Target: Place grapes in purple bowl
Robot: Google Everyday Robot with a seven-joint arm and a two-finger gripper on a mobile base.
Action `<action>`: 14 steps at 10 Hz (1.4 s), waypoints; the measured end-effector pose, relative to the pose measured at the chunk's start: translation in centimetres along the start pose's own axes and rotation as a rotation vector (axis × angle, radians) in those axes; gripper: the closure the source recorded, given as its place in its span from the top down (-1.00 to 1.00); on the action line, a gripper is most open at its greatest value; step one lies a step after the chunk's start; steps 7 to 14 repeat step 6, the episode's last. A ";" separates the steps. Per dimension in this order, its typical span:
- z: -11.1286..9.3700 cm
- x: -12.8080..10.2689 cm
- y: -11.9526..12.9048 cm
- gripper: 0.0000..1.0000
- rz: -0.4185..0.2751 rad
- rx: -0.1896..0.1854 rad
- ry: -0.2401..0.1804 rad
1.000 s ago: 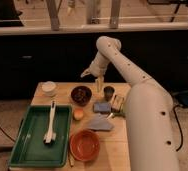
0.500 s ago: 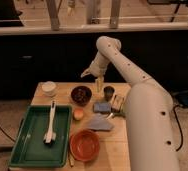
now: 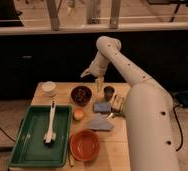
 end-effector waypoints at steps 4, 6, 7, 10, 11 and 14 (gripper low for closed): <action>0.0 0.0 0.0 0.60 0.000 0.000 0.000; 0.0 0.0 0.0 0.60 0.000 0.000 0.000; 0.0 0.0 0.0 0.60 0.000 0.000 0.000; 0.0 0.0 0.0 0.60 0.000 0.000 0.000; 0.0 0.0 0.0 0.60 0.000 0.000 0.000; 0.0 0.0 0.0 0.60 0.000 0.000 0.000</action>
